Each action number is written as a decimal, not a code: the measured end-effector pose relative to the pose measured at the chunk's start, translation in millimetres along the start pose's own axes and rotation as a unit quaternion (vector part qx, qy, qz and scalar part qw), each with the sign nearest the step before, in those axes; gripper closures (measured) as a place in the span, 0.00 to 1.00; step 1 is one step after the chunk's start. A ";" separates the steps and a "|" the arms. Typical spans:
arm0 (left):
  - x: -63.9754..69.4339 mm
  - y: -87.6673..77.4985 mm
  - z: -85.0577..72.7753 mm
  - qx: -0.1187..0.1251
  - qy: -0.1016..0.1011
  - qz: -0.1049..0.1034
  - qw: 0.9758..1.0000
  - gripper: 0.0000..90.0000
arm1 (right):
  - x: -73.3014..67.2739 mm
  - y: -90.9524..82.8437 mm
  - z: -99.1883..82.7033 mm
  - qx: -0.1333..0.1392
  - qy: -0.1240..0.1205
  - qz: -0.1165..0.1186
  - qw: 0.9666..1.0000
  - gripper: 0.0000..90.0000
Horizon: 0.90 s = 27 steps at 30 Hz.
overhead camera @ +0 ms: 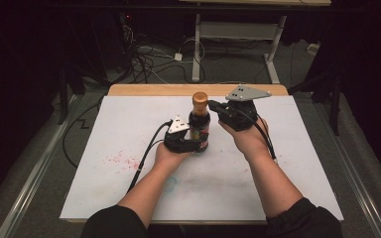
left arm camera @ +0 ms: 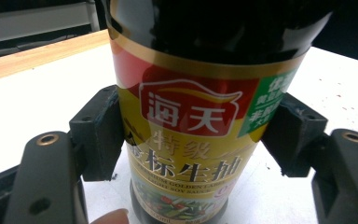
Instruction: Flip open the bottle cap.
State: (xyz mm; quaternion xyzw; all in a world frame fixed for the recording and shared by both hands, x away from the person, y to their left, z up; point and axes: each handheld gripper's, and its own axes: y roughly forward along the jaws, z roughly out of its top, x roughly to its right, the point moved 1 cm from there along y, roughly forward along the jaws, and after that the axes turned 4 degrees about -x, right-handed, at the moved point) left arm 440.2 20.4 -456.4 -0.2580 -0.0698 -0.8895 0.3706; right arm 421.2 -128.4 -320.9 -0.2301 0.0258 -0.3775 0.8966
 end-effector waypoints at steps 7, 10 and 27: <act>0.3 0.4 -1.3 0.001 0.009 0.002 1.000 0.32 | -0.7 -1.5 5.2 -0.002 -0.005 0.004 1.000 1.00; 0.4 0.1 -1.7 0.000 0.014 0.003 1.000 0.32 | -0.9 -1.4 6.2 -0.005 -0.003 0.003 1.000 1.00; 1.9 1.1 -2.8 -0.009 0.037 0.018 0.999 0.33 | -2.9 0.5 15.5 -0.030 -0.008 -0.005 1.000 1.00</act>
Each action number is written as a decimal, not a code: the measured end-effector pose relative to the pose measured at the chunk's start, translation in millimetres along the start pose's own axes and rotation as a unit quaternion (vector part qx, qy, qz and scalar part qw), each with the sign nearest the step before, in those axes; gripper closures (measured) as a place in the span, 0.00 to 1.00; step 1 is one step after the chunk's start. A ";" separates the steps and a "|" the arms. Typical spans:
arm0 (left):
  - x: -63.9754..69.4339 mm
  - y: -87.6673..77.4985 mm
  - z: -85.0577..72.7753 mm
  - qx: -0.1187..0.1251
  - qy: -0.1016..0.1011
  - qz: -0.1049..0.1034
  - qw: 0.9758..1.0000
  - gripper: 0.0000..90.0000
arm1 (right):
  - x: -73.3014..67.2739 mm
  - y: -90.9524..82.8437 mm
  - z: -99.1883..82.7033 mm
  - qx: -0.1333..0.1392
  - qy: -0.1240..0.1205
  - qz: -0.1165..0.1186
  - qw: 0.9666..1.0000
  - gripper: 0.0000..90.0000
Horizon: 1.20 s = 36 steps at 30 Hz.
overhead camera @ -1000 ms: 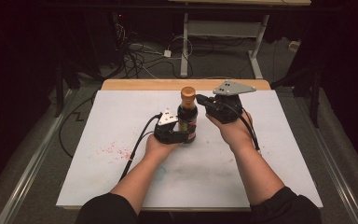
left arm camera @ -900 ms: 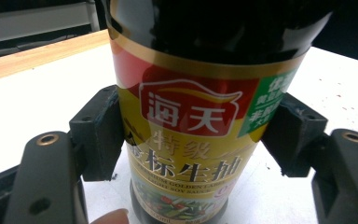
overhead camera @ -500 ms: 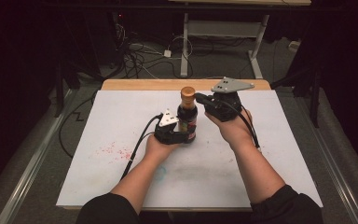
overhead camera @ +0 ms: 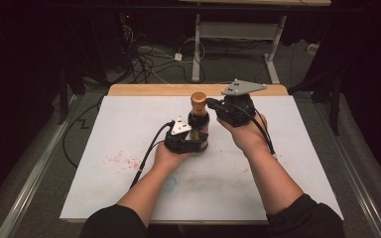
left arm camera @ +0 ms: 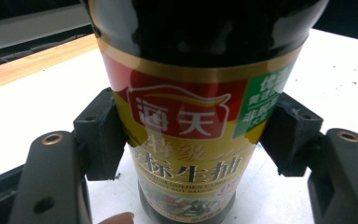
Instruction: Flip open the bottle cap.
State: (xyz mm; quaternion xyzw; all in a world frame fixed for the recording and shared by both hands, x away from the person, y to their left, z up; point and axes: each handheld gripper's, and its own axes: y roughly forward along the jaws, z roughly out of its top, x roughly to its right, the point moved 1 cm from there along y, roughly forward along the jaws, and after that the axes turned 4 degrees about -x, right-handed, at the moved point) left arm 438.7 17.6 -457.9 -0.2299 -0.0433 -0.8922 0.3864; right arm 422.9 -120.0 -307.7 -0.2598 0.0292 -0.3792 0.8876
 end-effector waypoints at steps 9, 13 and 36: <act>1.1 1.5 0.9 -0.006 0.000 0.006 1.000 0.34 | 0.6 -1.1 1.3 -0.006 0.005 -0.002 1.000 1.00; 0.5 1.6 1.4 -0.007 -0.002 0.006 1.000 0.34 | -0.7 -1.4 2.9 -0.008 0.004 -0.003 1.000 1.00; 3.2 3.1 -2.3 -0.011 0.014 0.004 1.000 0.33 | -12.1 -32.1 43.9 0.067 -0.016 -0.003 0.998 1.00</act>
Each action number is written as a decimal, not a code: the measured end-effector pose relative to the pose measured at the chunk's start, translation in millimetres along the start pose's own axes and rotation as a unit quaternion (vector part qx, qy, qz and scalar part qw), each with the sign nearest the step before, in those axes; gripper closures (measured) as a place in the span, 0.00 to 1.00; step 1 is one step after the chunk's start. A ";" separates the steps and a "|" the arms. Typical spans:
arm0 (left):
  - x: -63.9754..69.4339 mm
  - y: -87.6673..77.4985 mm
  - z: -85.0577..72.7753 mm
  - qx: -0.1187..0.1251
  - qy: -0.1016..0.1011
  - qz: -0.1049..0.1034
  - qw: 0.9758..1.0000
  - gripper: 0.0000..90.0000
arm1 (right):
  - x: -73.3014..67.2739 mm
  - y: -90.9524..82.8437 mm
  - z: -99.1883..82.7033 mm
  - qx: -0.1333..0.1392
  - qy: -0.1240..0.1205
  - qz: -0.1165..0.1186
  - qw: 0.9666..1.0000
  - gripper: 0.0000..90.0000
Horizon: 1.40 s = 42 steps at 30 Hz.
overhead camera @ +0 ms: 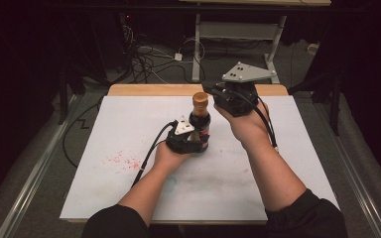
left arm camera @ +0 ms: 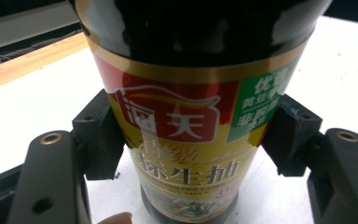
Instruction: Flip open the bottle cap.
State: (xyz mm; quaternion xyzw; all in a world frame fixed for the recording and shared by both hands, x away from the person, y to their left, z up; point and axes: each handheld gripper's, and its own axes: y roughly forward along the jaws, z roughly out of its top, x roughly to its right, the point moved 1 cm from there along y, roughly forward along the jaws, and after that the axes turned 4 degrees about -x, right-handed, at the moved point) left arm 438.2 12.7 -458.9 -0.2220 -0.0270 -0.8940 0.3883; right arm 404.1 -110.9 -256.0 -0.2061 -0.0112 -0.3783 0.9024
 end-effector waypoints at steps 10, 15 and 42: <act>-1.2 0.0 -0.9 0.004 0.001 -0.004 1.000 0.32 | 16.9 15.2 -49.7 -0.069 0.031 0.007 0.997 1.00; -1.3 0.1 -1.2 0.006 0.001 -0.005 1.000 0.32 | 13.8 16.0 -53.5 -0.083 0.020 0.013 0.996 1.00; -1.2 0.0 -1.8 0.009 -0.003 -0.002 1.000 0.32 | 8.7 20.8 -42.0 -0.081 0.019 0.008 0.996 1.00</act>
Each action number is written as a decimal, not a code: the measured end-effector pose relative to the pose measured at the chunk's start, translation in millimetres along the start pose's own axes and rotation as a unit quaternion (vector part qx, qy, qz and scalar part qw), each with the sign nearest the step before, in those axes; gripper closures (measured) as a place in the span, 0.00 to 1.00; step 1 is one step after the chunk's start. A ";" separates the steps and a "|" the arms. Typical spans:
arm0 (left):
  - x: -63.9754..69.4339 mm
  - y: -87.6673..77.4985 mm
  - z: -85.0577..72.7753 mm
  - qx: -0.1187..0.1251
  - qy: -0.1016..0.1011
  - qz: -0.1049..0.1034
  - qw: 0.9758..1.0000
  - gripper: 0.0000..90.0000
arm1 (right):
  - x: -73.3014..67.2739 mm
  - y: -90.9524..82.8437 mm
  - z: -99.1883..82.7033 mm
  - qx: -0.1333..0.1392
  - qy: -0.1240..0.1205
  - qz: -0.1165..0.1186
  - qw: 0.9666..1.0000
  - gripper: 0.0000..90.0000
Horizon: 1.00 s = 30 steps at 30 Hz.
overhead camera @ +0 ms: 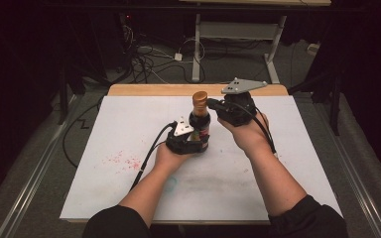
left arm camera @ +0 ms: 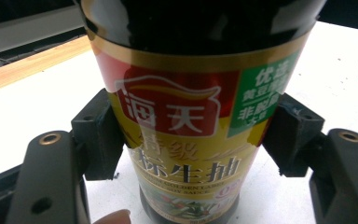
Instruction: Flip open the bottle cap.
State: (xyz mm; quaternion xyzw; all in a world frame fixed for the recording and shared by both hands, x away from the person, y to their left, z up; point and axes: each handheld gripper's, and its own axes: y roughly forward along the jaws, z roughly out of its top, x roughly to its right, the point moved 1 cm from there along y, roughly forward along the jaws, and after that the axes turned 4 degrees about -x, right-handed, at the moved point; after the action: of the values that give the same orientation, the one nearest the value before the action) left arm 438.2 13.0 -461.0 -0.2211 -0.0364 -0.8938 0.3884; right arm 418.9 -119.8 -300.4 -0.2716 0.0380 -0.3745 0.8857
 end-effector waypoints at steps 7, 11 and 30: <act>-0.2 0.0 0.0 0.000 -0.001 0.000 1.000 0.32 | 0.7 0.9 1.4 0.007 0.005 -0.003 1.000 1.00; -0.3 -0.1 0.0 0.001 -0.001 0.000 1.000 0.32 | 0.1 1.1 2.6 0.010 0.004 -0.006 1.000 1.00; 0.3 0.0 0.0 0.000 -0.002 0.003 1.000 0.32 | 0.0 0.9 8.8 0.017 -0.003 -0.005 1.000 1.00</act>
State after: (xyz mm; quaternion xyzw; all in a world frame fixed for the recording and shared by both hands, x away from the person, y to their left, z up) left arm 438.0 12.8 -460.9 -0.2227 -0.0367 -0.8924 0.3907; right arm 421.9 -115.3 -293.4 -0.2575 0.0278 -0.3788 0.8885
